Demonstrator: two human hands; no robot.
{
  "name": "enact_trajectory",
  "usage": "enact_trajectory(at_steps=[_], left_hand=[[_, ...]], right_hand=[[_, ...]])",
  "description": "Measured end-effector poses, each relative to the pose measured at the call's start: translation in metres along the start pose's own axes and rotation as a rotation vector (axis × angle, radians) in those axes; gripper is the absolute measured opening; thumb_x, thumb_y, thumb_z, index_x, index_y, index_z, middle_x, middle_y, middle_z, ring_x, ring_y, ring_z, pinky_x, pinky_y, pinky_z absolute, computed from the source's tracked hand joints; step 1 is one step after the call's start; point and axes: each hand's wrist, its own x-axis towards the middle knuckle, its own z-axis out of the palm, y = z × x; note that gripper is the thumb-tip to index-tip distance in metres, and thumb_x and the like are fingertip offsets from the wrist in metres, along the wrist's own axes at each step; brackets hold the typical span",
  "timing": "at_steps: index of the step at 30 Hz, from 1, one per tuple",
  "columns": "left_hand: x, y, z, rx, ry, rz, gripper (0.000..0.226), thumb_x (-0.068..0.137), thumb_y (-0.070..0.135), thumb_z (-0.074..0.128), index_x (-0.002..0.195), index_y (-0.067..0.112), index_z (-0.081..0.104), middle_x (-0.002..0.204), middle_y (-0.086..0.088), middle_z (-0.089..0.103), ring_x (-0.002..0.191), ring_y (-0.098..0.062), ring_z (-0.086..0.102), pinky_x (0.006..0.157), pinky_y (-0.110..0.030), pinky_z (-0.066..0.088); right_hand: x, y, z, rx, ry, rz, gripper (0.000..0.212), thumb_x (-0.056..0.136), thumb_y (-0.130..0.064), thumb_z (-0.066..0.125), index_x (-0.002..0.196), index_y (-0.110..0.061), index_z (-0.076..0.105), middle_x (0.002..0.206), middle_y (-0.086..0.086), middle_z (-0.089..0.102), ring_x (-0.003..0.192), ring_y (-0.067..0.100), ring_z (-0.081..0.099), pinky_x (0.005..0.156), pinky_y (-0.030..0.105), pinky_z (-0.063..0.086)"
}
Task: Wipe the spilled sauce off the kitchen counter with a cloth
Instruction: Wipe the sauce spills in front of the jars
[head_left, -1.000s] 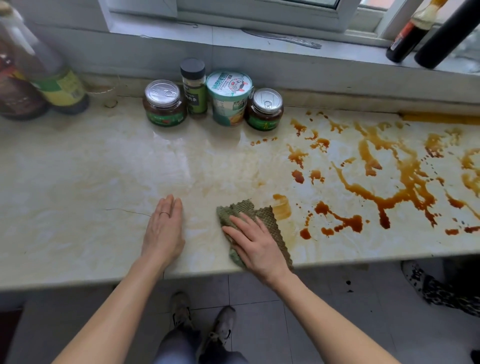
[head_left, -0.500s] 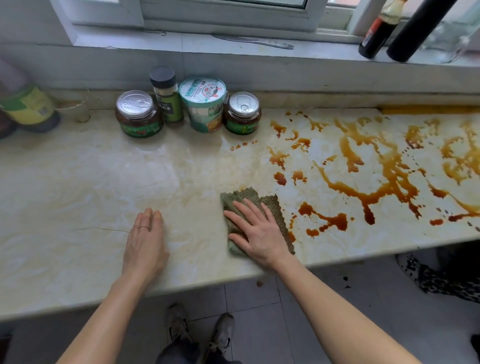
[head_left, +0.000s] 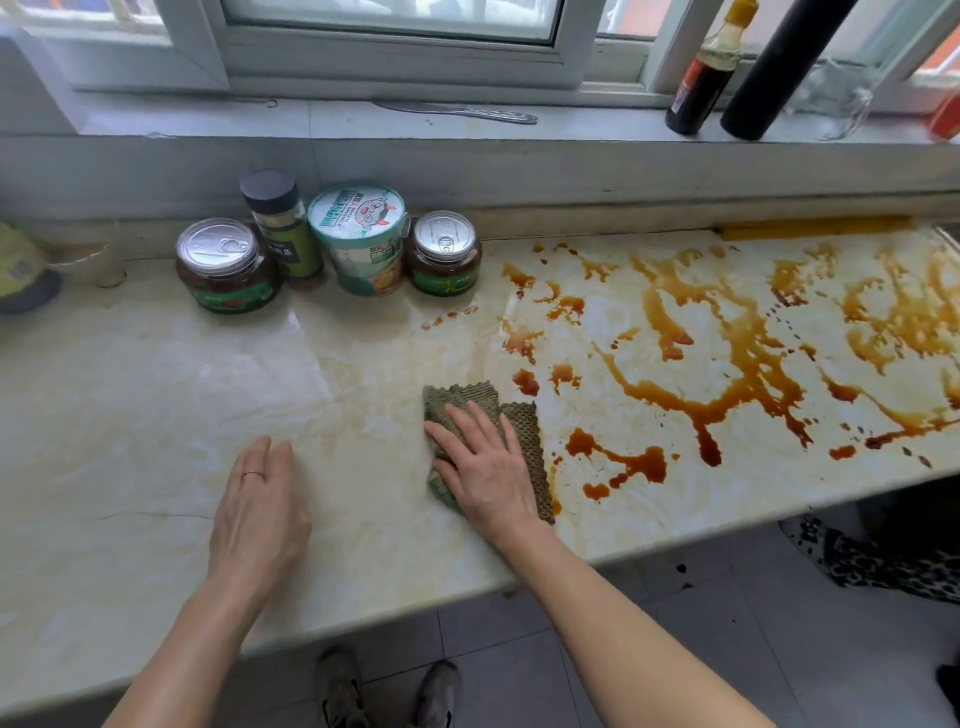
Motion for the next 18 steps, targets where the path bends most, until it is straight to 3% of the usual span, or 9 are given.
enact_trajectory(at_steps=[2,5,7,11,14,16,18], left_hand=[[0.003,0.000,0.002,0.012,-0.005,0.033,0.065,0.083,-0.002,0.044,0.145,0.006,0.024,0.155,-0.017,0.016,0.142,-0.033,0.018,0.114,-0.041,0.024],[0.007,0.001,0.007,0.023,-0.027,0.057,0.066,0.083,0.000,0.045,0.146,0.007,0.024,0.155,-0.016,0.016,0.142,-0.032,0.018,0.114,-0.041,0.026],[0.010,0.005,0.011,0.028,-0.028,0.086,0.065,0.084,0.001,0.043,0.146,0.009,0.024,0.155,-0.014,0.016,0.142,-0.031,0.019,0.113,-0.041,0.026],[0.006,0.009,0.017,0.013,-0.049,0.116,0.064,0.088,0.002,0.038,0.148,0.011,0.019,0.157,-0.011,0.011,0.144,-0.028,0.013,0.116,-0.038,0.021],[0.003,0.005,0.019,0.029,-0.056,0.131,0.069,0.087,-0.002,0.036,0.150,0.013,0.010,0.158,-0.008,0.002,0.146,-0.024,0.005,0.118,-0.034,0.015],[0.004,0.005,0.019,0.025,-0.061,0.127,0.072,0.086,-0.003,0.036,0.150,0.013,0.008,0.159,-0.007,0.000,0.146,-0.023,0.003,0.118,-0.034,0.013],[0.005,0.007,0.020,0.029,-0.064,0.123,0.073,0.085,-0.003,0.038,0.150,0.013,0.008,0.158,-0.008,0.000,0.146,-0.024,0.003,0.118,-0.035,0.014]], right_hand=[[-0.004,-0.013,0.005,0.024,0.017,0.017,0.046,0.095,-0.040,0.036,0.136,-0.030,0.052,0.148,0.001,0.047,0.140,0.030,0.036,0.112,0.059,0.029],[-0.019,-0.031,0.015,0.027,0.004,-0.158,0.044,0.098,-0.036,0.039,0.140,-0.031,0.047,0.152,-0.001,0.041,0.143,0.028,0.031,0.116,0.054,0.019],[-0.017,-0.027,0.014,0.027,0.009,-0.223,0.043,0.097,-0.035,0.040,0.139,-0.031,0.048,0.150,-0.002,0.043,0.142,0.026,0.034,0.116,0.053,0.021],[0.007,-0.003,0.003,-0.010,0.031,-0.046,0.047,0.095,-0.039,0.035,0.137,-0.030,0.052,0.146,0.000,0.049,0.138,0.026,0.042,0.110,0.058,0.033],[0.008,-0.002,0.001,0.056,0.021,0.116,0.052,0.094,-0.044,0.031,0.139,-0.029,0.051,0.150,0.001,0.044,0.142,0.027,0.034,0.116,0.056,0.021],[-0.005,-0.020,0.003,0.065,0.017,0.111,0.054,0.094,-0.048,0.034,0.142,-0.029,0.048,0.153,0.000,0.038,0.145,0.028,0.027,0.117,0.055,0.012],[-0.019,-0.037,0.008,0.019,-0.030,-0.026,0.054,0.095,-0.052,0.036,0.145,-0.032,0.041,0.156,-0.003,0.033,0.147,0.027,0.021,0.116,0.057,0.011]])
